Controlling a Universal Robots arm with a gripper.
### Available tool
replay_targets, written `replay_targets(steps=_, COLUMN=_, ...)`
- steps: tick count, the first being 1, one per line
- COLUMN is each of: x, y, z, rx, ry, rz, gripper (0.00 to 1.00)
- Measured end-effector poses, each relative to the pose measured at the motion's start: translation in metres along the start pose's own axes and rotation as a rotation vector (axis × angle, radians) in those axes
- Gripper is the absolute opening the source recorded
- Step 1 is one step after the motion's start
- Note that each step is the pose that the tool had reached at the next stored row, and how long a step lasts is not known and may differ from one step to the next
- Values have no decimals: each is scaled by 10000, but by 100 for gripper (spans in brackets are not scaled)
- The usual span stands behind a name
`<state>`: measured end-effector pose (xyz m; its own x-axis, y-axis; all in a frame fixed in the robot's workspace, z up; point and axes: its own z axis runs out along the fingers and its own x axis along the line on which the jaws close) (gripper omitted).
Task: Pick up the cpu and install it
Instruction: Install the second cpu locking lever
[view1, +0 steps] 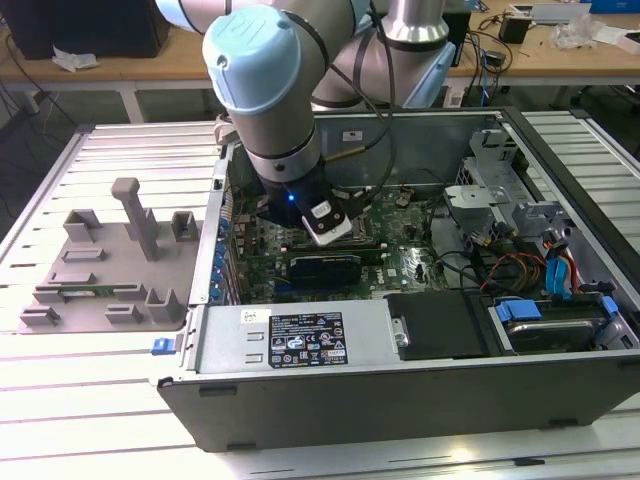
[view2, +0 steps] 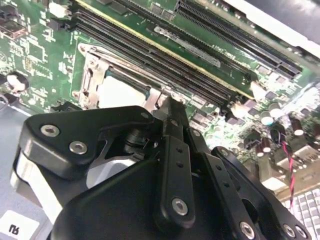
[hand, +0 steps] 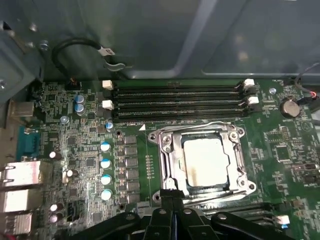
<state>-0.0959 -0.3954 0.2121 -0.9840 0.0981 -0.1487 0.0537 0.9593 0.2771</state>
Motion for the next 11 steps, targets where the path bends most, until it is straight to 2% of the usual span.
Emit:
replay_targets(steps=3, x=-22, y=7, z=-18, rx=354, ry=119, rz=27, gripper=11)
replay_targets(steps=4, x=-34, y=8, z=-18, rx=463, ry=132, rz=31, gripper=11)
replay_targets(steps=5, x=-98, y=12, z=-6, rx=591, ry=150, rz=37, gripper=11)
replay_targets(steps=7, x=-185, y=18, z=9, rx=637, ry=160, rz=35, gripper=11)
replay_targets(steps=9, x=-343, y=69, z=48, rx=701, ry=165, rz=27, gripper=11)
replay_targets(steps=11, x=-401, y=117, z=72, rx=726, ry=163, rz=24, gripper=11)
